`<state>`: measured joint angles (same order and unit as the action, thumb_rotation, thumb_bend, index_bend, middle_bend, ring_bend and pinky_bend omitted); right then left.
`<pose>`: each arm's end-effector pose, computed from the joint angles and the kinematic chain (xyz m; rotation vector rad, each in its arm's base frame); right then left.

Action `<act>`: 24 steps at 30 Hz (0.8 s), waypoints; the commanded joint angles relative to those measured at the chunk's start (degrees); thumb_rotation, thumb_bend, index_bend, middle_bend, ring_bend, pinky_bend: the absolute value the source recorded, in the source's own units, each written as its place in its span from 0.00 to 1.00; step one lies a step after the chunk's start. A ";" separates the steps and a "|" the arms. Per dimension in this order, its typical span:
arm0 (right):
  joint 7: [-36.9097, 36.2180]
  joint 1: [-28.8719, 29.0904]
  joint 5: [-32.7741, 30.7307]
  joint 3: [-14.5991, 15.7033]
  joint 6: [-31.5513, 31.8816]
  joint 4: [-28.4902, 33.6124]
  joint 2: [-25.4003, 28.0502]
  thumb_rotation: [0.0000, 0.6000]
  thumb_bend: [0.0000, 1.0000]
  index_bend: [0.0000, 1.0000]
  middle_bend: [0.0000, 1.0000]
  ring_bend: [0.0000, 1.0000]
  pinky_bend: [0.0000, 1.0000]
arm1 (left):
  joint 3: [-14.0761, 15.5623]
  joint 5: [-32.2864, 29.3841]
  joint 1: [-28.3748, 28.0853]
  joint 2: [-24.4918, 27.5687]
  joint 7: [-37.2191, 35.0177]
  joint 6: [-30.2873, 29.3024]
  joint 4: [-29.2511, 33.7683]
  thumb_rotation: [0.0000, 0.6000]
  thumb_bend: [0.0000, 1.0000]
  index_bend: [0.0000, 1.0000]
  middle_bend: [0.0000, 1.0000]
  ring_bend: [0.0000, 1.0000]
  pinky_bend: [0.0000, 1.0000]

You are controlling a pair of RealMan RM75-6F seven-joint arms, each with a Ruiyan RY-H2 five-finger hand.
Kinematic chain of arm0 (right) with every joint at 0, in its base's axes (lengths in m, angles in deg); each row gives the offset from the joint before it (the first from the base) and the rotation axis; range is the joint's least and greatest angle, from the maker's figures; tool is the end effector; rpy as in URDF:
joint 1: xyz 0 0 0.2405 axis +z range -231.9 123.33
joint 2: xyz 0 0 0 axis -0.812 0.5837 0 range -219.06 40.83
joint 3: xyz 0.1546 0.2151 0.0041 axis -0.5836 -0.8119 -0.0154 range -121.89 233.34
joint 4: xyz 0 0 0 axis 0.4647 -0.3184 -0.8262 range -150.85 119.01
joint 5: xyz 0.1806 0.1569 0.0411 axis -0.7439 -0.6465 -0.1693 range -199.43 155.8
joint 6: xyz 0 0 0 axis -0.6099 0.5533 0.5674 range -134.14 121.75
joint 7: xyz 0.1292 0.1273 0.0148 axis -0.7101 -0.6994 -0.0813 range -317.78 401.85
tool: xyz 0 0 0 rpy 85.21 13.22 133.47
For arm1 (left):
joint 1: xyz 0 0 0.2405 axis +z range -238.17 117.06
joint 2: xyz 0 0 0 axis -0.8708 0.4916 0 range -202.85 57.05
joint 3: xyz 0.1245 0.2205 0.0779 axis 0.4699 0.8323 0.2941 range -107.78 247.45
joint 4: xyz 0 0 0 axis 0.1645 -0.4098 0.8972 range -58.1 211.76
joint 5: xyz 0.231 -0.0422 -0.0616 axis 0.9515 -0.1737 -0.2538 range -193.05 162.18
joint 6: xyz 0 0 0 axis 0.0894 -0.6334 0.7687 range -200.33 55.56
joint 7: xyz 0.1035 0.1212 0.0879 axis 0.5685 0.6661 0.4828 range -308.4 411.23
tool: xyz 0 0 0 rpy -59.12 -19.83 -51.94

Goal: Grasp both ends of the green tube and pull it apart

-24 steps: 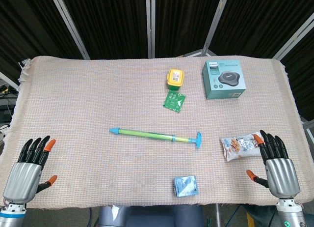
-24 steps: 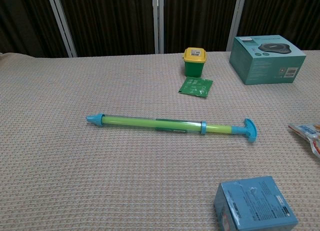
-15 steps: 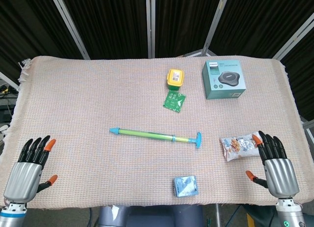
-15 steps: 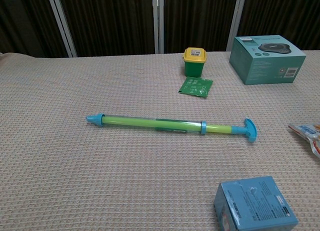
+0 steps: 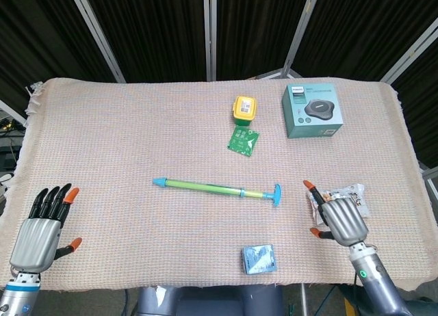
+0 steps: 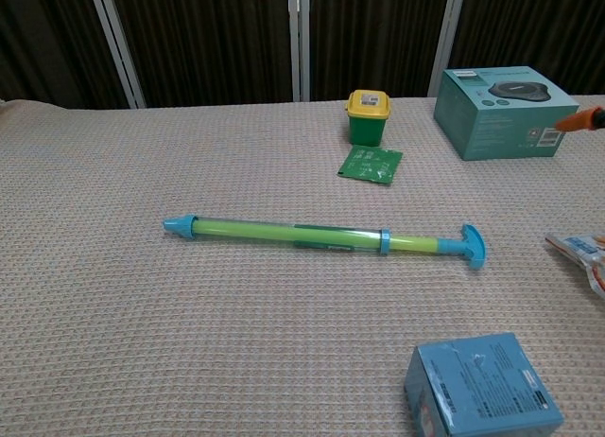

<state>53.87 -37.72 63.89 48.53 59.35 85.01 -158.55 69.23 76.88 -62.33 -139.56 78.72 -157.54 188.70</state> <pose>-0.2347 -0.2819 0.0437 1.7300 -0.9536 0.9394 -0.2360 0.1911 0.0890 -1.5116 -0.8208 -0.8614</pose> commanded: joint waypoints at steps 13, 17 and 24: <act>16.95 24.08 -33.64 -8.36 -19.15 -13.15 -18.61 1.00 0.13 0.38 1.00 1.00 1.00 | -1.51 -5.71 -1.84 -1.45 1.65 2.57 -1.44 1.00 0.00 0.00 0.00 0.00 0.00; 20.17 26.41 -39.08 -7.19 -18.04 -15.93 -21.44 1.00 0.14 0.42 1.00 1.00 1.00 | -1.63 -6.78 -2.25 -1.53 1.54 2.97 -1.77 1.00 0.00 0.00 0.00 0.00 0.00; 21.41 27.56 -42.11 -5.83 -16.55 -17.12 -21.81 1.00 0.17 0.44 1.00 1.00 1.00 | -1.33 -7.24 -2.65 -1.72 1.78 3.23 -1.90 1.00 0.00 0.00 0.00 0.00 0.00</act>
<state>75.27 -10.22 21.86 42.63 42.71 67.96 -180.33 67.89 69.65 -64.98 -141.28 80.49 -154.30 186.79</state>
